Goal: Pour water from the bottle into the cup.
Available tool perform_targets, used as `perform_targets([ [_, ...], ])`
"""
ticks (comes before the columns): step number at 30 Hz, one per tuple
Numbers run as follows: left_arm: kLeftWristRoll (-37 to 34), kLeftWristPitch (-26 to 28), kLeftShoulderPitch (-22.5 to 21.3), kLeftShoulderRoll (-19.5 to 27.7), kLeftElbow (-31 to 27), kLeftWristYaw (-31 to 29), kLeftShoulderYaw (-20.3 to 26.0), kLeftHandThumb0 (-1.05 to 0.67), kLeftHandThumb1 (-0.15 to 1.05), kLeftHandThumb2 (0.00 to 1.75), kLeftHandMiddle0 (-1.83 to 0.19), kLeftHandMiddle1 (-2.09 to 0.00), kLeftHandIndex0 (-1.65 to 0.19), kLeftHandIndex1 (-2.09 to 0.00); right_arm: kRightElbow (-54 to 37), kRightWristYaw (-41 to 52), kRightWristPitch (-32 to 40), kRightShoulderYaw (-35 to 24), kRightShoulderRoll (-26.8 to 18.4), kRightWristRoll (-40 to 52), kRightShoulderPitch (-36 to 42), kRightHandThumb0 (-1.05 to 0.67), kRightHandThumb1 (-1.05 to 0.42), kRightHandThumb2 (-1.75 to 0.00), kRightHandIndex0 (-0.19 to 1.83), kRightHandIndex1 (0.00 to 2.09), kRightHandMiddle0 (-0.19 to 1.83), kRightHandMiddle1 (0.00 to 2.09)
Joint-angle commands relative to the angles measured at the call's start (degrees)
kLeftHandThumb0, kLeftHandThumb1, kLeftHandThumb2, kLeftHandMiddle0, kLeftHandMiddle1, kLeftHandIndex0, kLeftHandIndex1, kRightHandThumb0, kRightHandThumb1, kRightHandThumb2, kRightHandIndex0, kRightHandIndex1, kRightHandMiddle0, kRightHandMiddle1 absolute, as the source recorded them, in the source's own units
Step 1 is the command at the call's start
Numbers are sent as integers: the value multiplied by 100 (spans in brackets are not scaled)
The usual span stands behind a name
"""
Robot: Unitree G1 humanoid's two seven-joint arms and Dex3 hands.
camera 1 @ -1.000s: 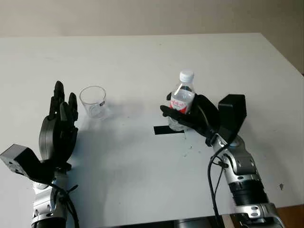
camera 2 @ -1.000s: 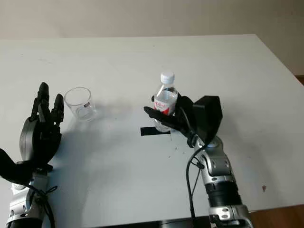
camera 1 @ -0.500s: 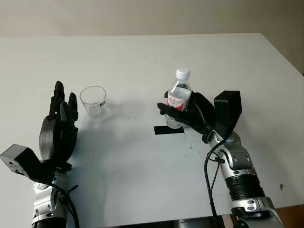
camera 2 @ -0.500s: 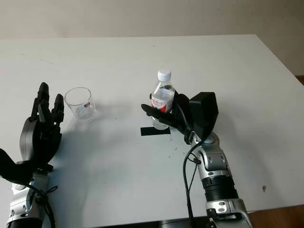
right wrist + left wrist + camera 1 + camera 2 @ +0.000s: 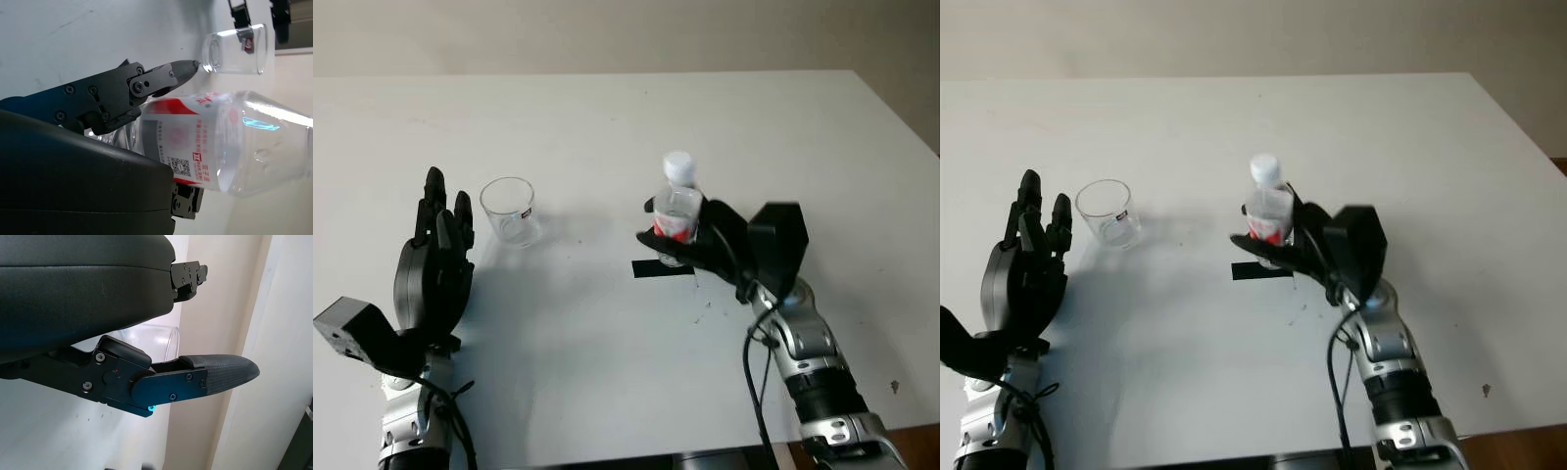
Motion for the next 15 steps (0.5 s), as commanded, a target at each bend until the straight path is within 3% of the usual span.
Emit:
perform_targets([
  [1, 5, -2, 23, 10, -6, 10, -3, -84, 105, 56, 7, 0, 11, 0, 255, -105, -247, 44, -63, -139, 202, -61, -92, -5, -4, 12, -9, 21],
  [7, -12, -58, -18, 26, 84, -43, 18, -85, 105, 54, 6, 0, 10, 0, 440, -357, -778, 1, -37, -218, 365, -70, -90, -5, -19, 0, -19, 1],
  [15, -1, 28, -21, 63, 39, -16, 17, -84, 105, 55, 7, 0, 11, 0, 784, -1060, -1683, -28, 40, -513, 545, -82, -92, -6, -19, 0, -19, 0],
])
